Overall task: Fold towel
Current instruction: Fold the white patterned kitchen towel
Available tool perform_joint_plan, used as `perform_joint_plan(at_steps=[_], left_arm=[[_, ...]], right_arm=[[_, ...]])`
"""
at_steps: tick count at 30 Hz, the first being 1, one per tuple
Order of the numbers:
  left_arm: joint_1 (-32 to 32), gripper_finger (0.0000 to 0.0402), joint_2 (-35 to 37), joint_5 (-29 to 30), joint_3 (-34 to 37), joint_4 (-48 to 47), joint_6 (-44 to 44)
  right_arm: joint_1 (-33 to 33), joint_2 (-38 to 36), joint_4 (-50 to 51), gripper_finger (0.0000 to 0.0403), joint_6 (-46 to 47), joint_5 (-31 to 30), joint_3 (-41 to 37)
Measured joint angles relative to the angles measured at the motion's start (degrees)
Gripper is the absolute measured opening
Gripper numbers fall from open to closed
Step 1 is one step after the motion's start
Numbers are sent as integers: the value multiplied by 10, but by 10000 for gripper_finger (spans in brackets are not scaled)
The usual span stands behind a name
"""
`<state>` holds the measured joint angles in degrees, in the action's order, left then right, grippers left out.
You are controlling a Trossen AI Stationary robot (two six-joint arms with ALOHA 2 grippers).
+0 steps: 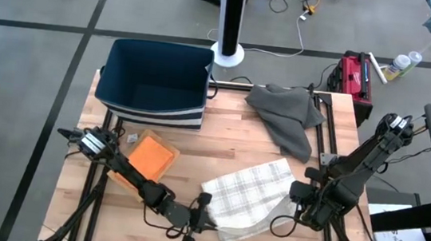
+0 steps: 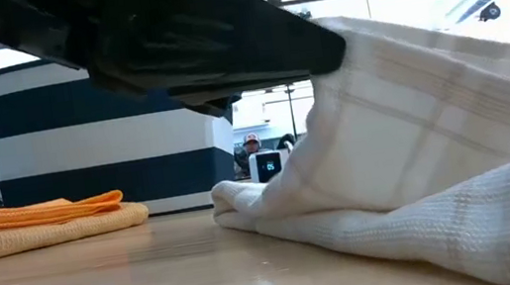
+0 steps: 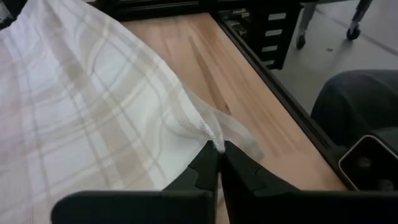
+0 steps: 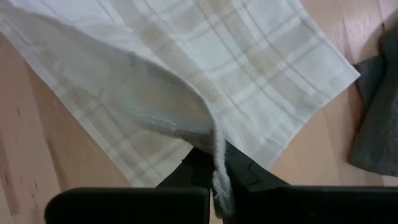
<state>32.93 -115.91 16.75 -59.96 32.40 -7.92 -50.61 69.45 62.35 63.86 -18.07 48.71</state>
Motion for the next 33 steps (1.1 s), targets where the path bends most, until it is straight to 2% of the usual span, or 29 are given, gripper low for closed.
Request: perform_joint_plan(at_steps=[8,22,33], left_arm=[[-1,17,-1,1,-1,1,0],[-3,8,-1,3,-1,12,10],[-5,74,1,9,0,-21,15]], right_arm=[[0,0,28,2,-7,-51,0],[0,0,104,2,-13,-50,7],[0,0,160,2,9,-50,7]])
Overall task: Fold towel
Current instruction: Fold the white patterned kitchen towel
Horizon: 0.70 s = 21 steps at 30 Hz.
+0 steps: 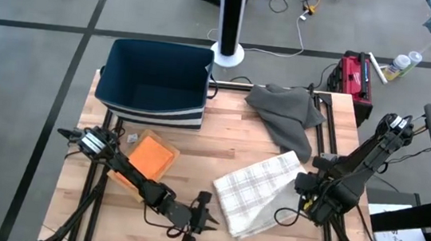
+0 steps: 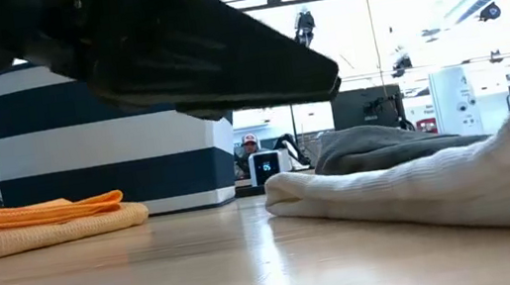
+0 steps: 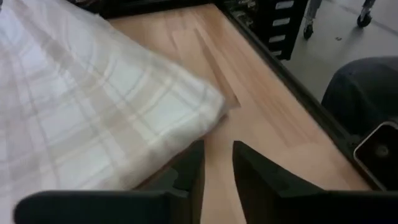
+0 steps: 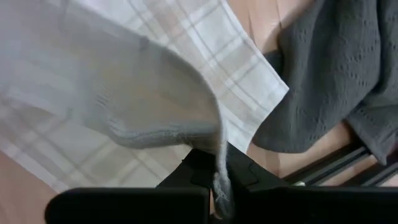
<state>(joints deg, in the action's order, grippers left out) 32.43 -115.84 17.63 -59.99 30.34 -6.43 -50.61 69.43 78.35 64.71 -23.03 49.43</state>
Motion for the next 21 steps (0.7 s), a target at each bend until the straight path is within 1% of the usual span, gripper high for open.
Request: perform_joint_plan(at_steps=[3,6,9,13,17,21], left_arm=[[-4,92,1,33,0,-25,-2],[-16,99,0,67,0,-66,-26],[-31,97,-4,82,0,-113,-59],[-53,84,-7,103,1,-174,-90],[-67,76,-7,107,1,-180,-91],[-72,81,-7,130,2,-181,-91]], right_arm=[[0,0,-2,2,0,0,0],[0,0,-4,2,-1,0,0],[0,0,-8,2,-1,0,0],[0,0,-11,2,8,0,0],[0,0,-16,2,13,0,0],[0,0,-24,2,12,-1,0]])
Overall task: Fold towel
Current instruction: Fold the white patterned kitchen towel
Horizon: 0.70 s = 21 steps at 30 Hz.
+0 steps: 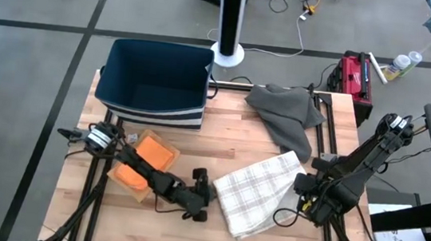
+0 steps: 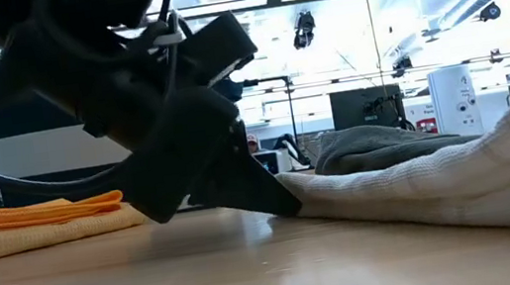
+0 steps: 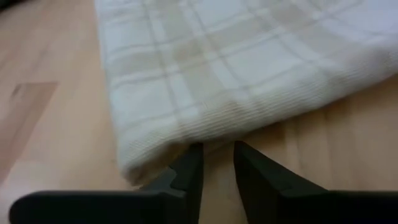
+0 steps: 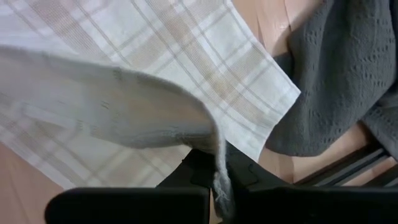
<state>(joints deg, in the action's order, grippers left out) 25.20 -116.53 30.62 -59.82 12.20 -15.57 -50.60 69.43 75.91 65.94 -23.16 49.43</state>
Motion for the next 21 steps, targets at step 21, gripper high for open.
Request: perform_joint_plan(at_steps=[21], left_arm=[[-22,101,2,14,7,4,15]], right_arm=[[0,0,-9,2,-14,2,0]])
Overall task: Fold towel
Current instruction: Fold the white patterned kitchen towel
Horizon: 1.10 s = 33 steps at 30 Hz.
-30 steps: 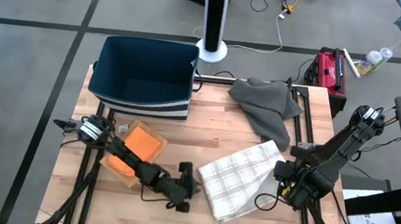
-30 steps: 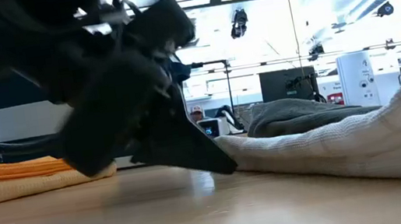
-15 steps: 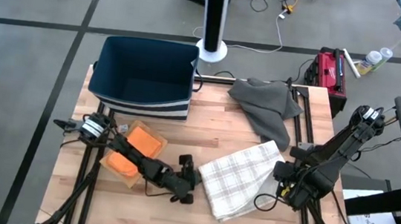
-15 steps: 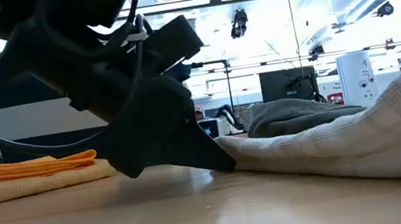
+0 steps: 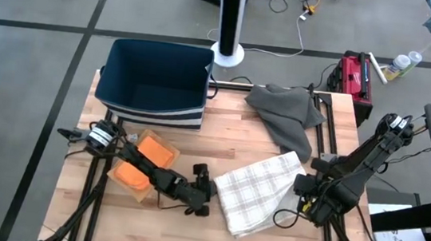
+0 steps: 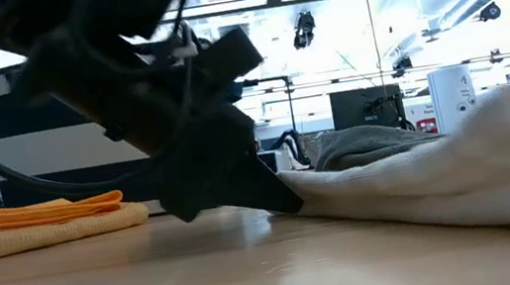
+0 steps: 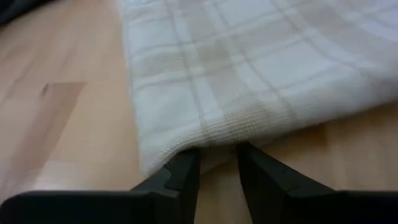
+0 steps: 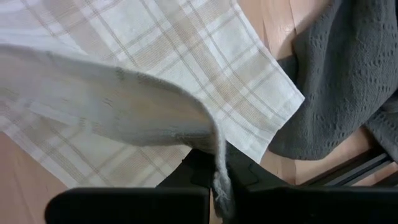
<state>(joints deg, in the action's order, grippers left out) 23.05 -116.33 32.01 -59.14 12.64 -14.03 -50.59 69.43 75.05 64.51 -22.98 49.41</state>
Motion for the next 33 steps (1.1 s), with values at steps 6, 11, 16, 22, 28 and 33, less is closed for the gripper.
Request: perform_joint_plan(at_steps=[6,11,16,22,28,33], left_arm=[[-23,104,0,-10,18,10,6],[-30,95,1,-15,27,10,10],[-35,86,1,-16,31,7,15],[-37,87,1,-14,33,4,15],[-38,96,1,-14,33,4,15],[-40,91,0,-14,33,4,15]], right_arm=[[0,0,-4,2,0,9,0],[0,0,-4,2,-1,34,0],[0,0,3,2,-6,64,0],[0,0,19,2,-12,70,0],[0,0,22,2,-25,100,0],[0,0,22,2,-29,115,0]])
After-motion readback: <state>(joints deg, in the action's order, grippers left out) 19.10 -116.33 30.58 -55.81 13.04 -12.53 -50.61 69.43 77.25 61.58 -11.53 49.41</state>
